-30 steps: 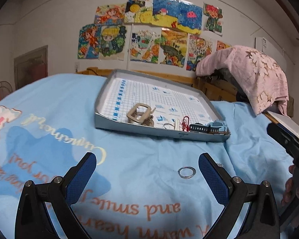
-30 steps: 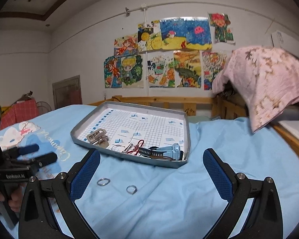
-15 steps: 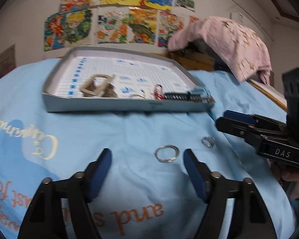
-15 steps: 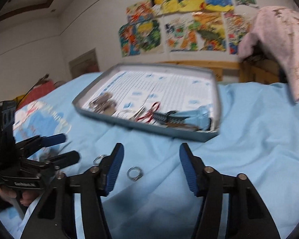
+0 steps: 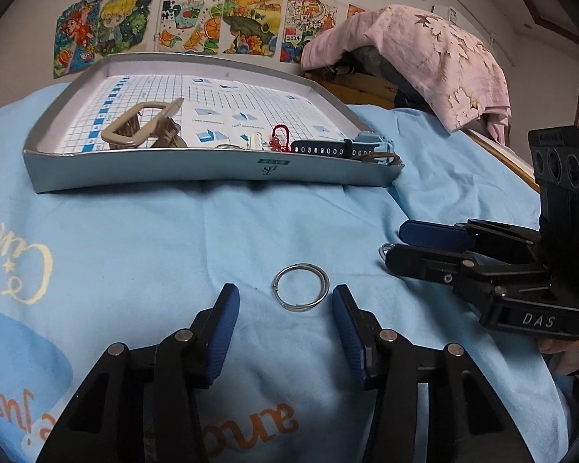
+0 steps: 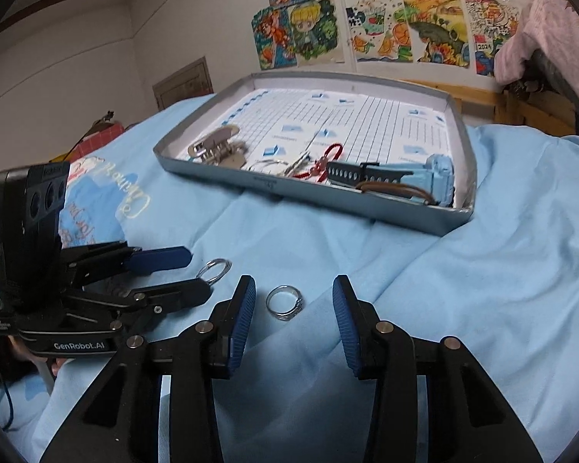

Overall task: Organize jewelry
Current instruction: 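Grasp one silver ring with the left tool while the right tool grasps the other ring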

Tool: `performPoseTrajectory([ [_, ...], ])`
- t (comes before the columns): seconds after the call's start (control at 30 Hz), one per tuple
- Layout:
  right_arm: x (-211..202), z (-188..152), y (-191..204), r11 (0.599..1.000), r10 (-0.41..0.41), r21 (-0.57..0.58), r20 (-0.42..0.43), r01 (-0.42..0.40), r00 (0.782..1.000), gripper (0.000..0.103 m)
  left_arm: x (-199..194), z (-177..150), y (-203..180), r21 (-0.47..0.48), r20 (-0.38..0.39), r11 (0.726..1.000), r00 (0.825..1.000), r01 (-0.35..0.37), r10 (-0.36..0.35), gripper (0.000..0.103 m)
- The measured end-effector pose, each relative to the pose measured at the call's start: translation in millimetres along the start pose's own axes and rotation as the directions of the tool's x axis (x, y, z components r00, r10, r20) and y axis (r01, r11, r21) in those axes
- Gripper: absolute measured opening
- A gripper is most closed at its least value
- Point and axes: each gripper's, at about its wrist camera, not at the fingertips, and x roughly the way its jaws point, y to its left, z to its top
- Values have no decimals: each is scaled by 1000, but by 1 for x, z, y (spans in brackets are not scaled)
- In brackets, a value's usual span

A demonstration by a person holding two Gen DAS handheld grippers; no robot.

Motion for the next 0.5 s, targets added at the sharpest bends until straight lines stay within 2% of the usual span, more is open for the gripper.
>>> performPoseTrajectory([
  [0.13,4,-1,4,1000,-4,-15,-25,4,1000,37,3,-1,2,-8,-15,1000,1000,3,-3,41],
  [0.23,7,-1,6,1000,-11,-21,-40,10,999,31,5,0,1,-3,-22,1000,1000,5,-5,37],
  [0.33,8,-2,7,1000,-18,-26,-50,17,999,31,8,1,-1,2,-35,1000,999,12,-12,34],
  [0.43,10,-2,10,999,-26,-36,-59,24,998,24,11,1,0,-1,-47,1000,999,15,-15,28],
  [0.5,12,-3,12,999,-32,-42,-68,29,997,23,13,2,0,-3,-56,1000,998,14,-14,26],
])
